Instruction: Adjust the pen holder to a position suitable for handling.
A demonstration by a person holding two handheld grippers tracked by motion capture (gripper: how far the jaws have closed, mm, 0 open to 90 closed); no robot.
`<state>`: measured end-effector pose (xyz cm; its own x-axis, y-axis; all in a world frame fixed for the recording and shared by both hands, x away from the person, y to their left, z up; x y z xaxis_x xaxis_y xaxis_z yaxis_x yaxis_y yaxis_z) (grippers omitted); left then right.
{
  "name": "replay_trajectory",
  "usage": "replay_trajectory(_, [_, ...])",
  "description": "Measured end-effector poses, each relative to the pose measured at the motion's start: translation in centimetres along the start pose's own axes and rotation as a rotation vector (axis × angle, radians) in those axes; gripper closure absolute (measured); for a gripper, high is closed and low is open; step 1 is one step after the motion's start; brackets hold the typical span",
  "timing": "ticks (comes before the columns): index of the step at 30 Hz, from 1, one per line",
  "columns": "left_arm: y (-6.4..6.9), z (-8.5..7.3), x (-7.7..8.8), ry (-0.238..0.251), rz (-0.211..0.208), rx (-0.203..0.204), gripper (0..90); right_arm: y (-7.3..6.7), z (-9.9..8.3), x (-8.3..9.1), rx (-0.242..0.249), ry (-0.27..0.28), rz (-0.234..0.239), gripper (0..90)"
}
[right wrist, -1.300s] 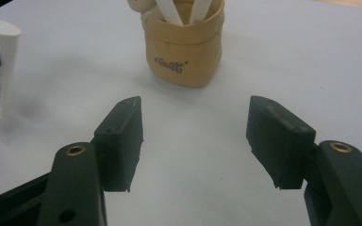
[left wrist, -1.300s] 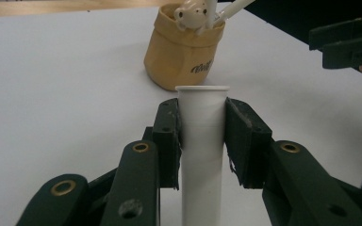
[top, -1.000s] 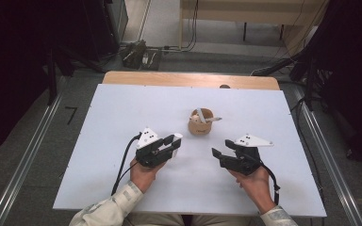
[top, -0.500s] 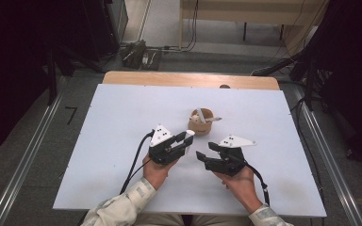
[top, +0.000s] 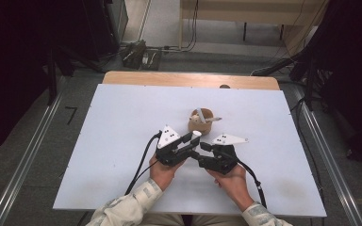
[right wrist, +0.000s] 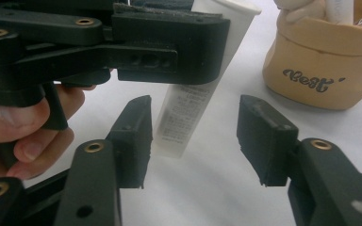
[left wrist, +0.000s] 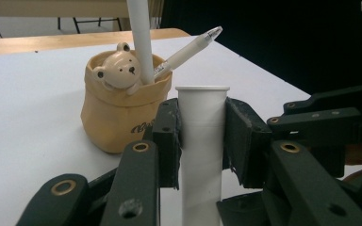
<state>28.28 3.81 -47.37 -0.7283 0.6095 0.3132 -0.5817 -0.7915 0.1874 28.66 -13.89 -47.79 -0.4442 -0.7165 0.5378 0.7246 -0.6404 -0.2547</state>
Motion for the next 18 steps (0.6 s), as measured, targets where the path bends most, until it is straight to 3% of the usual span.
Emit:
replay_trajectory(12, [1.2, -0.2, -0.4, 0.011, 0.006, -0.024, 68.1, 0.2, 0.1, -0.2, -0.017, 0.012, 0.003, 60.8])
replay_trajectory(18, [1.3, -0.1, -0.2, 0.021, 0.013, -0.041, 67.9, 0.7, 0.2, 0.0, -0.055, 0.015, 0.005, 67.4])
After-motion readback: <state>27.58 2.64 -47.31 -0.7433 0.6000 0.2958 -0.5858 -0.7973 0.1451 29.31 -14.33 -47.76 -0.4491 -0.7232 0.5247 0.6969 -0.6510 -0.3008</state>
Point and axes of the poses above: each handheld gripper's, and its own axes: x roughly backward along the jaws, z roughly out of its top, y roughly to its right, the point moved 1 cm from there along -x, roughly forward along the jaws, and after that the axes turned 4 degrees about z, right-handed, at the moved point
